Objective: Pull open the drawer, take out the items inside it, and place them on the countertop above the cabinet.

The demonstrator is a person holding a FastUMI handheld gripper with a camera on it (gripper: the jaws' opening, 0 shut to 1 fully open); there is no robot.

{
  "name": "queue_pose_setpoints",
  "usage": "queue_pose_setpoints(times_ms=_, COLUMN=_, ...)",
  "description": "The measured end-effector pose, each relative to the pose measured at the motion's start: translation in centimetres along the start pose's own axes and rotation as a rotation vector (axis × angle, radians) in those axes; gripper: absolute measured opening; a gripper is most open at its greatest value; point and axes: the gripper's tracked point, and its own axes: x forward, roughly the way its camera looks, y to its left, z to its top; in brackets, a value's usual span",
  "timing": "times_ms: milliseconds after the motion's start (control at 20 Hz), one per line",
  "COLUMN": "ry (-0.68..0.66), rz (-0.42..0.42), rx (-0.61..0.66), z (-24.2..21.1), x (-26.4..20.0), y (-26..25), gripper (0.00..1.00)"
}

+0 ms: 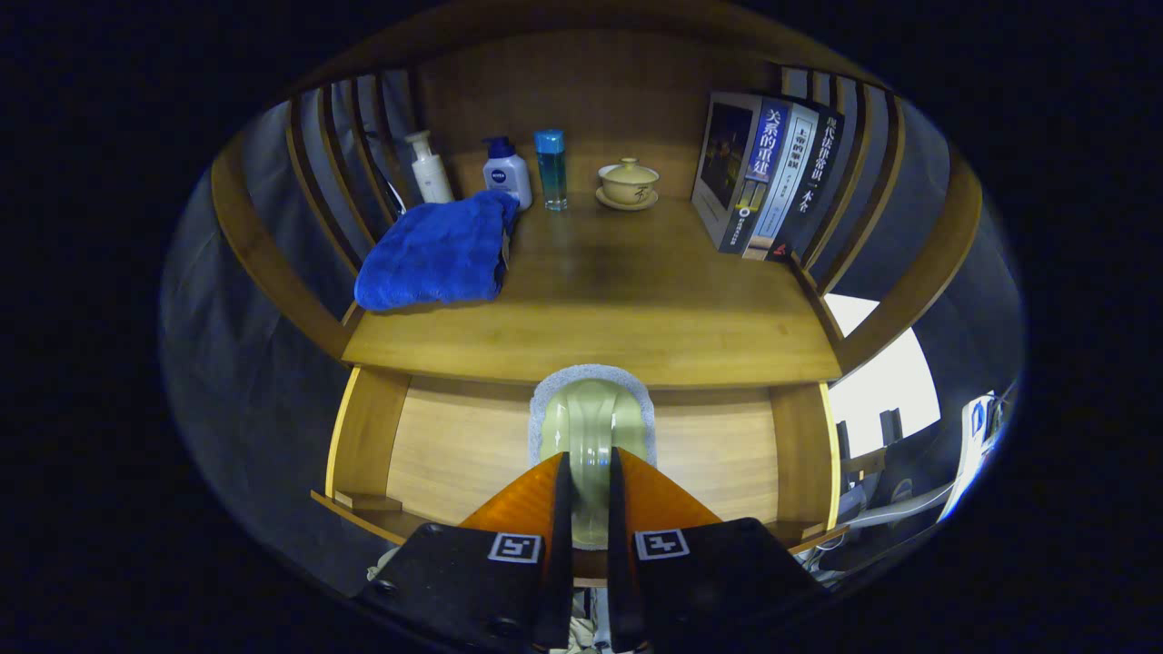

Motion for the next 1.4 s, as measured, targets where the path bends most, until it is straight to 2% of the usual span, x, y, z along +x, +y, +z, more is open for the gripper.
queue_pose_setpoints(times_ms=300, ry=-0.013, rz=-0.029, rx=-0.006, z=4.2, x=1.2, y=-0.5, gripper=0.24)
queue_pose_setpoints(times_ms=850, ry=0.004, rz=-0.065, rx=0.011, z=11.2, x=7.0, y=-1.8, gripper=0.24)
queue_pose_setpoints(times_ms=1200, ry=0.033, rz=-0.100, rx=0.055, z=12.2, x=10.1, y=-3.6, gripper=0.24)
queue_pose_setpoints(times_ms=1400, ry=0.029, rz=-0.103, rx=0.071, z=12.3, x=10.1, y=-3.7, gripper=0.32)
